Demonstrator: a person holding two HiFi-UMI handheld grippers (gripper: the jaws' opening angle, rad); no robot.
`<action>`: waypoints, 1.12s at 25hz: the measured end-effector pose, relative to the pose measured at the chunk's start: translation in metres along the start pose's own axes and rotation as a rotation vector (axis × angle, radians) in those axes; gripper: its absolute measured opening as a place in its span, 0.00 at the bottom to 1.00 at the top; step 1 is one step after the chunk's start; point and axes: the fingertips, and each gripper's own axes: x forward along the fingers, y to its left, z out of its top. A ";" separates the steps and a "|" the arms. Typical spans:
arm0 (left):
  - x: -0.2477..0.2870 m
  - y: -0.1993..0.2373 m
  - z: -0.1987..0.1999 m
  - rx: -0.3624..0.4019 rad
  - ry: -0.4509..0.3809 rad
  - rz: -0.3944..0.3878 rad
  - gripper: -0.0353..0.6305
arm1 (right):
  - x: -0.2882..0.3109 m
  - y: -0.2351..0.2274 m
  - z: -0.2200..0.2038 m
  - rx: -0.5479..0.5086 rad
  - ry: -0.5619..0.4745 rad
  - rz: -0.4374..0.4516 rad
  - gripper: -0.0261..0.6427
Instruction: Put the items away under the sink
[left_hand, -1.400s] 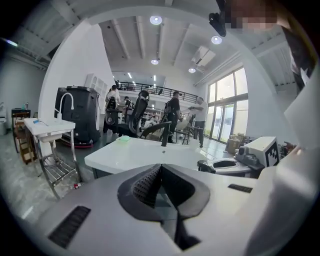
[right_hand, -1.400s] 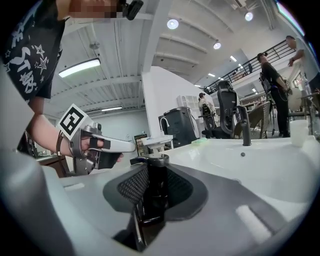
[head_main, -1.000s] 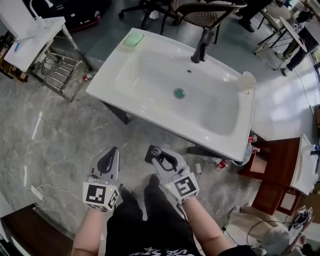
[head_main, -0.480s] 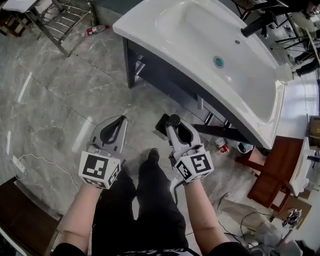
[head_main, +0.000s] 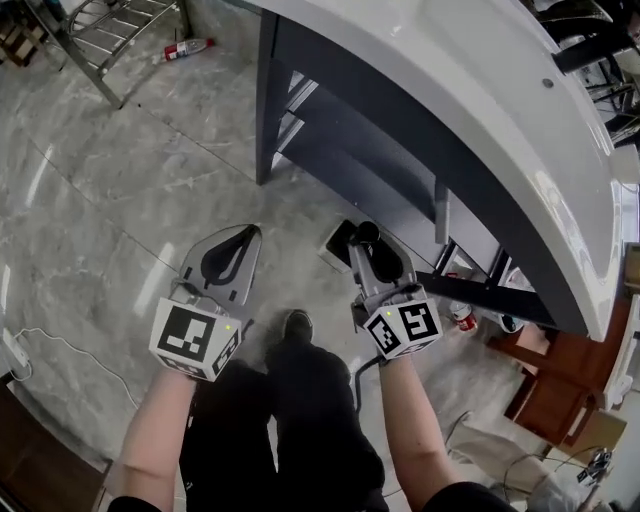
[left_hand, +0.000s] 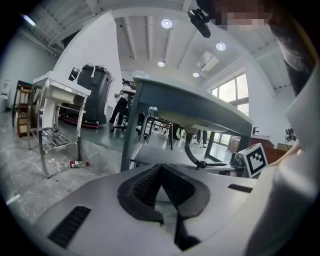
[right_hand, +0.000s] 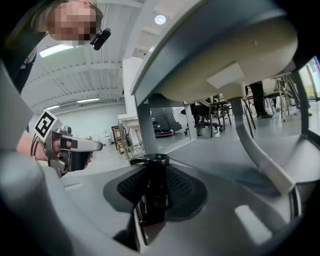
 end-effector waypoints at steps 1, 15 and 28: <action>0.010 0.004 -0.010 0.000 -0.008 -0.006 0.07 | 0.009 -0.007 -0.009 -0.008 -0.011 0.003 0.17; 0.119 0.065 -0.117 0.071 -0.080 -0.037 0.07 | 0.096 -0.091 -0.117 -0.093 -0.070 0.018 0.17; 0.160 0.069 -0.144 0.121 -0.091 -0.087 0.07 | 0.149 -0.128 -0.118 -0.209 -0.127 0.025 0.17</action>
